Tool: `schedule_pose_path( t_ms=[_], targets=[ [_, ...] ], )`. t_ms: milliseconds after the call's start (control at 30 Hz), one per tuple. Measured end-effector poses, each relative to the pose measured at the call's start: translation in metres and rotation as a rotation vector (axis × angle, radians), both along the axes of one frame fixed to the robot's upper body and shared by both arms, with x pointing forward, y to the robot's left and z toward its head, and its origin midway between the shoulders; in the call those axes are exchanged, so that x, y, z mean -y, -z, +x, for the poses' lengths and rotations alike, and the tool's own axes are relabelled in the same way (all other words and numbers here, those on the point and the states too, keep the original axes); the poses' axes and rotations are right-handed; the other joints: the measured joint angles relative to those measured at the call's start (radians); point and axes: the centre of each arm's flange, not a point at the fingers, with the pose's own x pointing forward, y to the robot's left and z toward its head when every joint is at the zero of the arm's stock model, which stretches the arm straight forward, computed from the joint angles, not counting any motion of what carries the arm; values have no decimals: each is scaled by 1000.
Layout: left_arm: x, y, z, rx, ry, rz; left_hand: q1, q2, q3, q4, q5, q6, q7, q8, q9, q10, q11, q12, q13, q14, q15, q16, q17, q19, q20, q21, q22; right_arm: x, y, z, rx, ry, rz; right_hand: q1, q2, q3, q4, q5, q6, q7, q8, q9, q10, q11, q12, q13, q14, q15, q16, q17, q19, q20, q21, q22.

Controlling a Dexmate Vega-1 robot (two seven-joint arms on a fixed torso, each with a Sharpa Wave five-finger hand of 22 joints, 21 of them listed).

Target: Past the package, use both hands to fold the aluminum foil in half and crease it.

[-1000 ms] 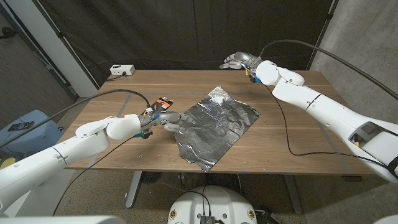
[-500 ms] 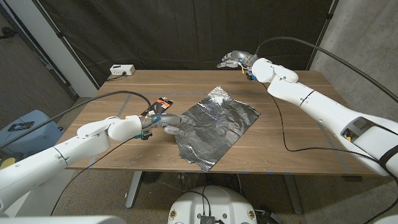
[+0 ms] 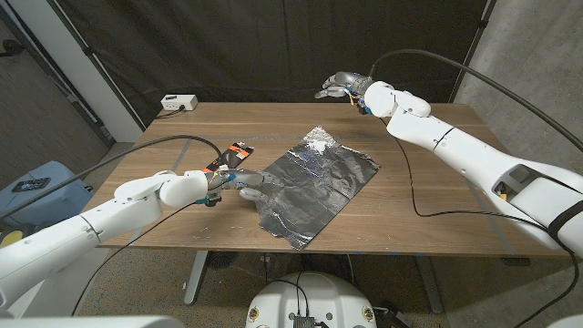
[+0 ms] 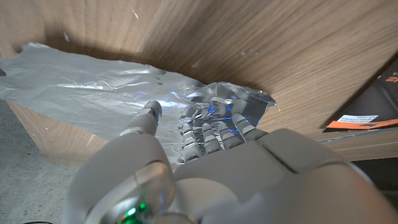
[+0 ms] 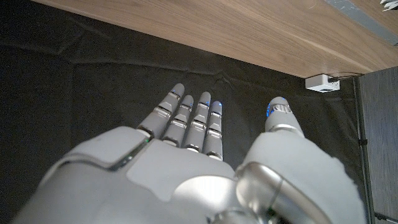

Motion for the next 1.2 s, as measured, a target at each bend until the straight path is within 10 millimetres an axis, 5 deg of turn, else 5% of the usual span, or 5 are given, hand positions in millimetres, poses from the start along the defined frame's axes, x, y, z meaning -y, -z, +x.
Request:
schedule_pose_path(
  t_ms=[500,1200],
  targets=[
    [1,5,1,-22,-6,20,-4,4,-6,2,0,0,0,0,0,0,0,0,0,0,0,0,-1,-5,-4,-7,0,-10,7,4,-18,68,-69,61,-21,-20,8,19,136,-36,24,0,142,-31,16,0,85,-3,7,-2,18,1,0,0],
    [1,6,2,-24,-9,23,-4,4,-6,2,-6,0,0,8,0,6,-6,0,0,0,0,0,0,-9,1,-15,1,-22,34,19,-65,107,-116,108,-26,-19,8,29,149,-43,19,3,150,-40,8,3,102,-6,7,-2,14,-2,0,0]
  ],
)
